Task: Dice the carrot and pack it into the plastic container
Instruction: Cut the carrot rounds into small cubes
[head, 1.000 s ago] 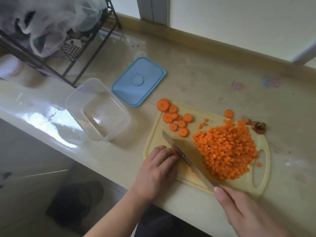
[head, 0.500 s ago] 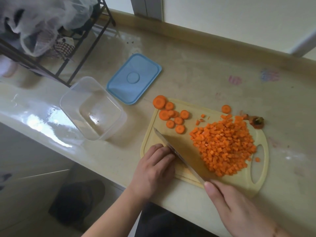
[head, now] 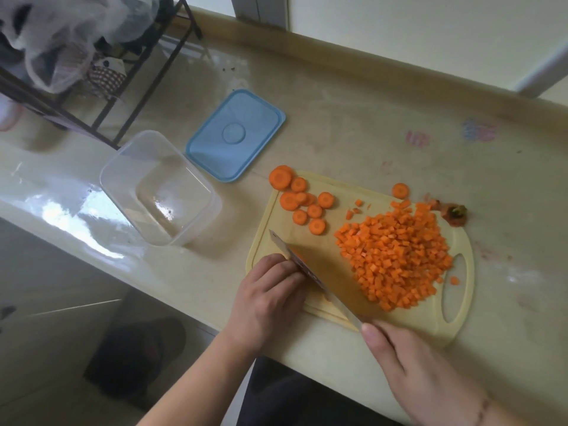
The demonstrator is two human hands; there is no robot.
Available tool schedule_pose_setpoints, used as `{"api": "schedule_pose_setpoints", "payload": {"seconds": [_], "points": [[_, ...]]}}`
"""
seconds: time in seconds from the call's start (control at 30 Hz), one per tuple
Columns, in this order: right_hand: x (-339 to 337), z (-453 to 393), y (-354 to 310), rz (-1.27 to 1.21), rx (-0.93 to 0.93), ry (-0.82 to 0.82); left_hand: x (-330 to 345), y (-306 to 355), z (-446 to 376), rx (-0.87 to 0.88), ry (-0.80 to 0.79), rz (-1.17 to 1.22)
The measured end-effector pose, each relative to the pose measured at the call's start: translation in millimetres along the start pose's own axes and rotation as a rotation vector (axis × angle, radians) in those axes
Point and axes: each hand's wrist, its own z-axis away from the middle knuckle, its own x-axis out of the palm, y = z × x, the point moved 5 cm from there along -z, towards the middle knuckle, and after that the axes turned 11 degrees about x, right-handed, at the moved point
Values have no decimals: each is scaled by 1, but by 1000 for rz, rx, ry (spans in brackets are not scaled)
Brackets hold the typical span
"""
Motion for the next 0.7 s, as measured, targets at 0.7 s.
{"api": "schedule_pose_setpoints", "payload": {"seconds": [0.7], "points": [[-1, -4, -19, -59, -73, -37, -6, 2, 2, -58, 25, 21]]}}
